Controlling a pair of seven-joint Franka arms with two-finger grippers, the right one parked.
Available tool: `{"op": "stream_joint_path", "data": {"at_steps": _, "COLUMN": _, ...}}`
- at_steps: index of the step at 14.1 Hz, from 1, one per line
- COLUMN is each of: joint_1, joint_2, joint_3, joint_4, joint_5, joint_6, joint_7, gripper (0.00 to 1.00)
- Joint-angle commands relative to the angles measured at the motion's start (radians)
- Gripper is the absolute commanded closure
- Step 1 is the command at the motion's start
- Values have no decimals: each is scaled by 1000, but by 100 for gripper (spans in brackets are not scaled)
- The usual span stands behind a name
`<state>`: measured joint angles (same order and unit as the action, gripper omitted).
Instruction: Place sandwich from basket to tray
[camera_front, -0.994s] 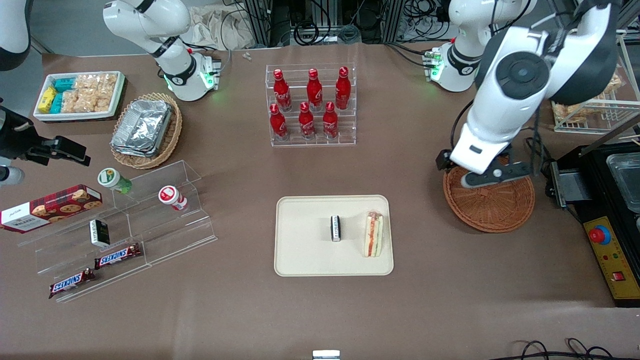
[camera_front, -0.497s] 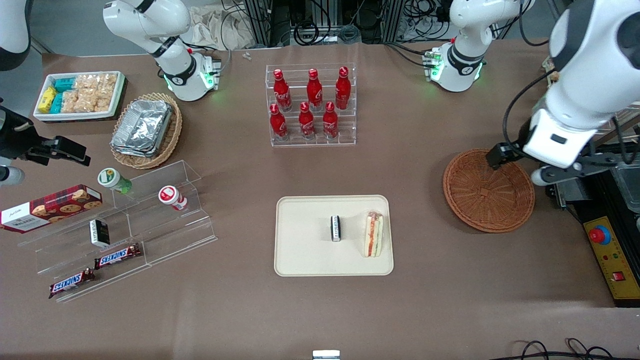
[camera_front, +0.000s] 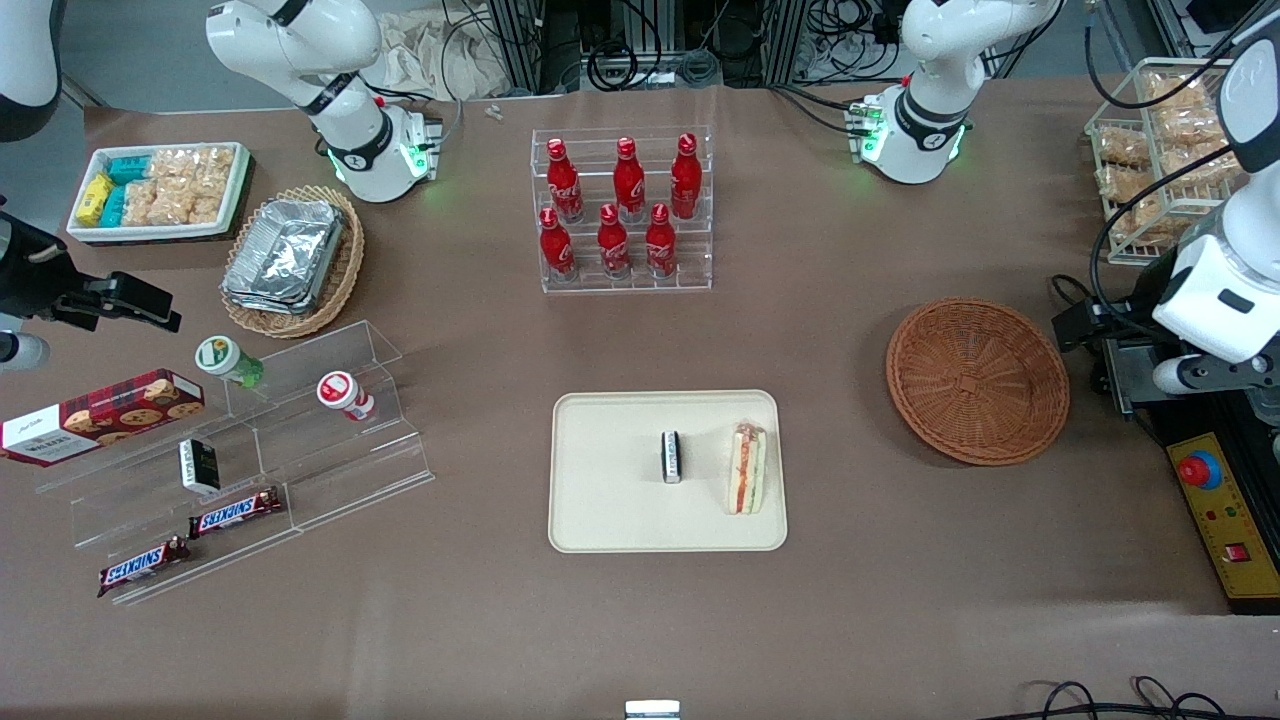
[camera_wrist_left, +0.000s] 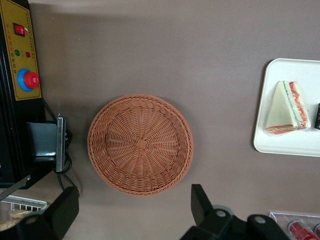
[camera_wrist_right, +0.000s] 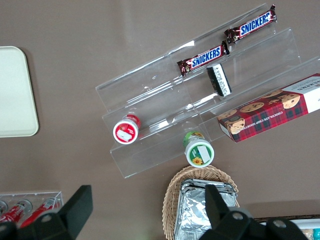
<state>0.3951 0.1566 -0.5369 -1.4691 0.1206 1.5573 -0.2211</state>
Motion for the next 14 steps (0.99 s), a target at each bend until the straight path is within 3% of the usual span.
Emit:
{"op": "stream_joint_path", "data": {"at_steps": 1, "joint_1": -6, "joint_2": 8, "joint_3": -9, "joint_4": 35, "joint_5": -4, "joint_6": -78, "joint_7": -101, "gripper": 1}}
{"op": "stream_joint_path", "data": {"at_steps": 11, "joint_1": -4, "joint_2": 7, "joint_3": -5, "joint_4": -8, "joint_5": -16, "joint_6": -65, "joint_7": -129, "gripper": 0}}
{"op": "stream_joint_path", "data": {"at_steps": 13, "joint_1": -59, "joint_2": 8, "joint_3": 55, "joint_4": -8, "joint_5": -21, "joint_6": -53, "joint_7": -130, "gripper": 1}}
{"op": "stream_joint_path", "data": {"at_steps": 14, "joint_1": -143, "joint_2": 4, "joint_3": 142, "joint_4": -8, "joint_5": -21, "joint_6": -52, "joint_7": -130, "gripper": 0}}
